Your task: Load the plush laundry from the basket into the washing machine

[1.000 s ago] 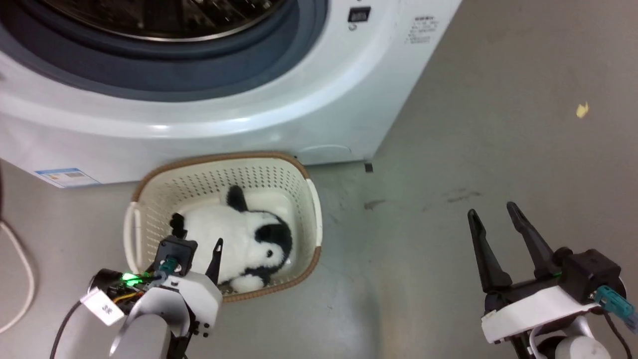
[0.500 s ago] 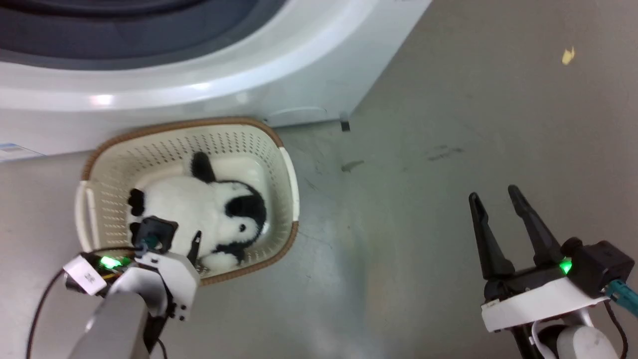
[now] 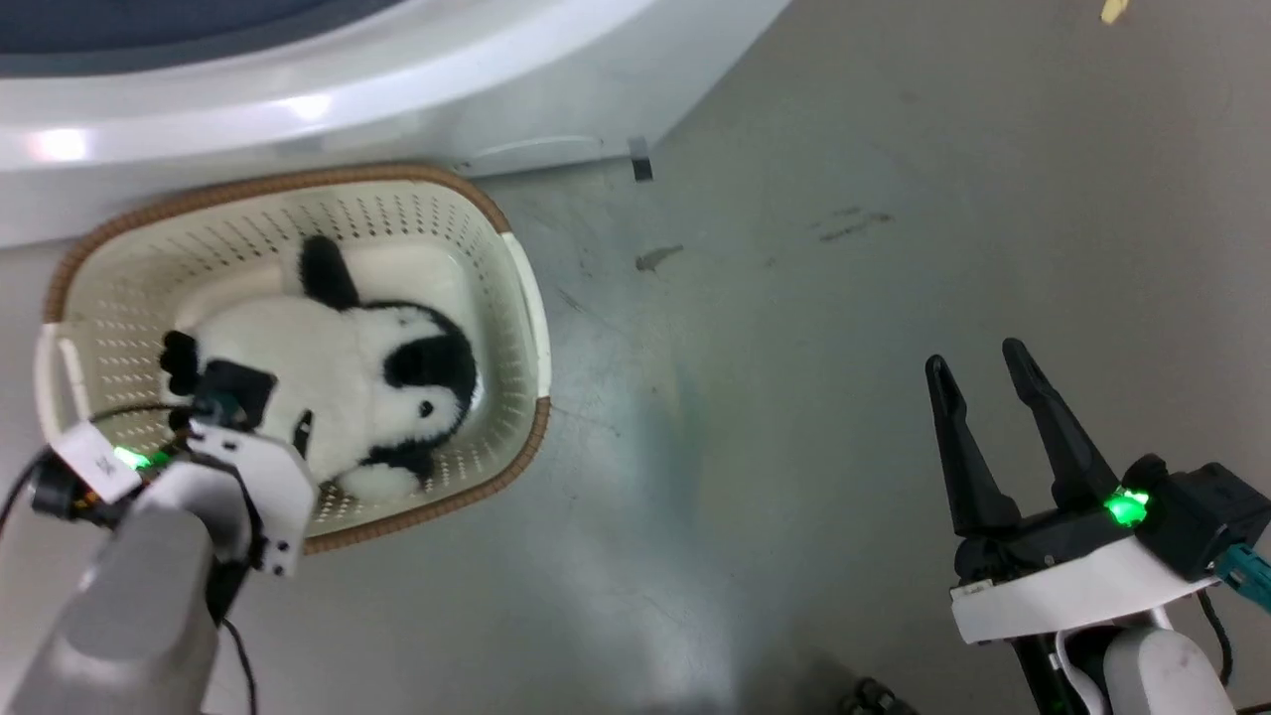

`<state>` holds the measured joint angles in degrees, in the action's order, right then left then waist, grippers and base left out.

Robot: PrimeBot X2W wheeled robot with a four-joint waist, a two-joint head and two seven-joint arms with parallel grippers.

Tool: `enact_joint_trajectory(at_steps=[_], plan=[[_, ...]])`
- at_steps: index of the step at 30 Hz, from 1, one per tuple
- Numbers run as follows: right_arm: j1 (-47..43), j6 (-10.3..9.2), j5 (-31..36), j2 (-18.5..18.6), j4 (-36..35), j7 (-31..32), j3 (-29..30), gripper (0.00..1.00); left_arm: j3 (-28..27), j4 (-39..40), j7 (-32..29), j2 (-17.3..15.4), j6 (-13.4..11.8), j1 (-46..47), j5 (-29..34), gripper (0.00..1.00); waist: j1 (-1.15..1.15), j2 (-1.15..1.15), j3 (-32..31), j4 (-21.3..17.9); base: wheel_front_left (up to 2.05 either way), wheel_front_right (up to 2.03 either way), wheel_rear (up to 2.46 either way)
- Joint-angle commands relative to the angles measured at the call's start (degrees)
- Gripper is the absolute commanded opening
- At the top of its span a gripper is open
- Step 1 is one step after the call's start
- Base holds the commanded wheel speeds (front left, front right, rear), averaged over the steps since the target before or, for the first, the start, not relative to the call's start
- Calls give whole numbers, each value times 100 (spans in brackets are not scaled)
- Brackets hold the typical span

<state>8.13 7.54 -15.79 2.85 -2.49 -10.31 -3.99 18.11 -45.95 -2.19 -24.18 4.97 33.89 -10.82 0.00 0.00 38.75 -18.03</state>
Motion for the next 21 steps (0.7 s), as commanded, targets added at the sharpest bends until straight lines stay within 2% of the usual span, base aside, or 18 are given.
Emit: enact_joint_trajectory(at_steps=[1, 7, 18, 19, 20, 21], plan=[[134, -4, -87, 2, -10, -60, -23, 100, 107, -166, -71, -116, 13, 233, -40, 100, 0, 0, 148, -87, 0, 0, 0], [179, -4, -212, 2, -19, -132, -32, 100, 352, -466, -298, -308, 57, 700, -59, 100, 0, 0, 441, -199, 0, 0, 0], [264, -5, -449, 2, -103, -264, -61, 100, 973, -971, -918, -470, 147, 1387, -175, 100, 0, 0, 985, -402, 0, 0, 0], [275, -5, -473, 2, -108, -276, -64, 100, 1014, -1033, -951, -508, 153, 1426, -196, 29, 0, 0, 1027, -426, 0, 0, 0], [289, -5, -500, 2, -114, -288, -66, 100, 1048, -1089, -962, -549, 159, 1460, -222, 0, 0, 0, 1066, -452, 0, 0, 0], [303, -5, -525, 2, -117, -300, -71, 100, 1076, -1157, -984, -590, 166, 1481, -259, 0, 0, 0, 1100, -482, 0, 0, 0]])
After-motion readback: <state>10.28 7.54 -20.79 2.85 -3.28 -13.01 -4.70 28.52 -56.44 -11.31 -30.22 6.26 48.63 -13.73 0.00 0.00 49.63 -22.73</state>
